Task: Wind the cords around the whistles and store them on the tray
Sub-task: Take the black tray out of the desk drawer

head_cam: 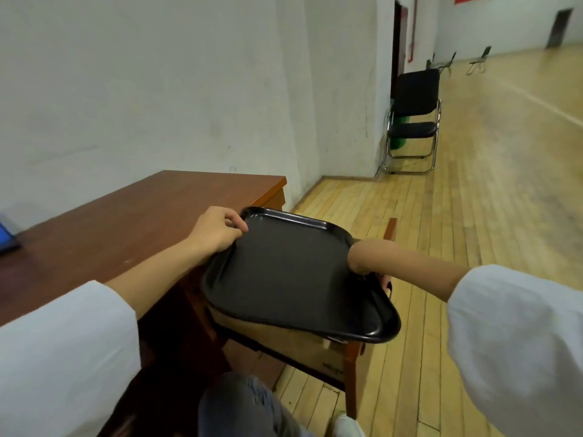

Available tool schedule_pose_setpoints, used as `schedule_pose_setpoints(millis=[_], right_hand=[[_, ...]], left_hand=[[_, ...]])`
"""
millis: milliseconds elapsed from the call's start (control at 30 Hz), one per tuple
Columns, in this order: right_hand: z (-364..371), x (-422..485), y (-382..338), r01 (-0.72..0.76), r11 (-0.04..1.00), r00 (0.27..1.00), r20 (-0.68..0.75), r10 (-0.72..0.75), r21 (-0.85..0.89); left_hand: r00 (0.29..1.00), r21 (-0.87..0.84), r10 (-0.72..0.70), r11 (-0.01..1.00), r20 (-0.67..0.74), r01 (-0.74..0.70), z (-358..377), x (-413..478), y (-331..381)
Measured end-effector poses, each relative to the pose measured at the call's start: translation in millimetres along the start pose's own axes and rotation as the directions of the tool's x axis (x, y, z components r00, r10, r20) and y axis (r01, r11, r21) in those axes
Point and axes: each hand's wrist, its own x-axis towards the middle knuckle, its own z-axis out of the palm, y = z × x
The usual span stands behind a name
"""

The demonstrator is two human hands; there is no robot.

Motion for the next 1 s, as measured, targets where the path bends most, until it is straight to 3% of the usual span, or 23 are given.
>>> schedule_pose_setpoints(millis=[133, 333, 500, 633, 1000], right_hand=[[-19, -22, -20, 0.080, 0.994, 0.974, -0.207, -0.094, -0.074], [-68, -41, -112, 0.223, 0.953, 0.910, -0.307, -0.279, -0.206], [-78, -27, -179, 0.292, 0.900, 0.805, -0.426, -0.414, -0.324], [-83, -9, -226, 0.311, 0.876, 0.776, -0.435, -0.458, -0.368], [-86, 75, -349, 0.475, 0.823, 0.660, -0.493, -0.567, -0.311]], left_hand=[[0.988, 0.034, 0.017, 0.999, -0.154, -0.012, -44, -26, -7], [0.928, 0.017, -0.095, 0.994, -0.360, 0.109, -109, -78, -74], [0.886, -0.015, -0.226, 0.971, -0.405, 0.240, -122, -105, -129], [0.852, -0.007, -0.316, 0.939, -0.417, 0.344, -130, -106, -167], [0.685, -0.078, -0.545, 0.806, -0.484, 0.586, -153, -77, -251]])
